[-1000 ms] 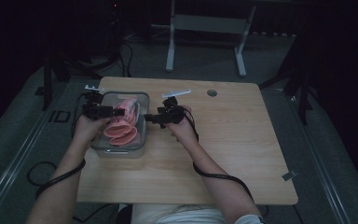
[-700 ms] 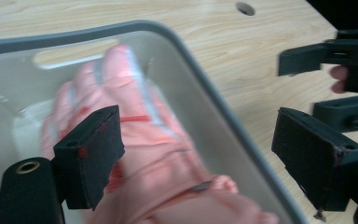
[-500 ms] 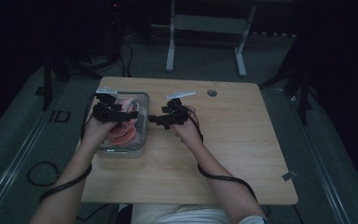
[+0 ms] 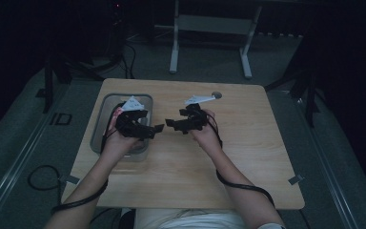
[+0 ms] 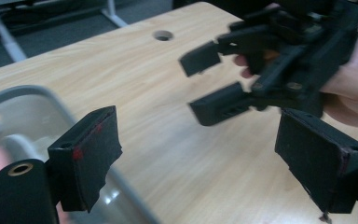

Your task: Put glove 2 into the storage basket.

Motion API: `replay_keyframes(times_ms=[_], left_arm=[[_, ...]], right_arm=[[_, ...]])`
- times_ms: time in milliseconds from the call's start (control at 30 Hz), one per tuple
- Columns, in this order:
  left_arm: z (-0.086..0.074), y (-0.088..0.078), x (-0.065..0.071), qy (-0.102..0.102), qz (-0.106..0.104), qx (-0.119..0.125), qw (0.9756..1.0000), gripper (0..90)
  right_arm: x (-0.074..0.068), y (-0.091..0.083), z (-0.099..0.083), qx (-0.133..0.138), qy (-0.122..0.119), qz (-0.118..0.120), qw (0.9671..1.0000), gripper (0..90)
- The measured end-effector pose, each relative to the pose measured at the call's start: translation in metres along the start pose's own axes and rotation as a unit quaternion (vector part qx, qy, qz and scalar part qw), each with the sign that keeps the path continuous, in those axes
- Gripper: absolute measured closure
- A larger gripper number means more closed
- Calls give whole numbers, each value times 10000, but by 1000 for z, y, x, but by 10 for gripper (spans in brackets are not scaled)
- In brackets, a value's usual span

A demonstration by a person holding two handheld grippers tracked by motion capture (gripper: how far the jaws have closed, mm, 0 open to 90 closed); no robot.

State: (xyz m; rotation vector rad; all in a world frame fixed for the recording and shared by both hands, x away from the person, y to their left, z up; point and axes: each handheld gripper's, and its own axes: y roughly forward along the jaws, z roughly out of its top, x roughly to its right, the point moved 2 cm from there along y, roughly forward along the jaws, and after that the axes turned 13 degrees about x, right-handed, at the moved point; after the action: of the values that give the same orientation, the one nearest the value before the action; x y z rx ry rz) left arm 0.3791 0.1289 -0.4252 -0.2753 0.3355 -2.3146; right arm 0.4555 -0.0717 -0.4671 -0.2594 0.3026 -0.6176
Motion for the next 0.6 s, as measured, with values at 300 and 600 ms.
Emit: replay_keyframes(times_ms=[300,600], left_arm=[[-12,23,51,412,-552,-180,9975,135],[-32,39,81,654,-1026,-289,9921,135]], right_arm=[[13,-26,-18,-59,-18,-107,9999,183],[21,-42,-39,-177,-61,-189,9996,180]])
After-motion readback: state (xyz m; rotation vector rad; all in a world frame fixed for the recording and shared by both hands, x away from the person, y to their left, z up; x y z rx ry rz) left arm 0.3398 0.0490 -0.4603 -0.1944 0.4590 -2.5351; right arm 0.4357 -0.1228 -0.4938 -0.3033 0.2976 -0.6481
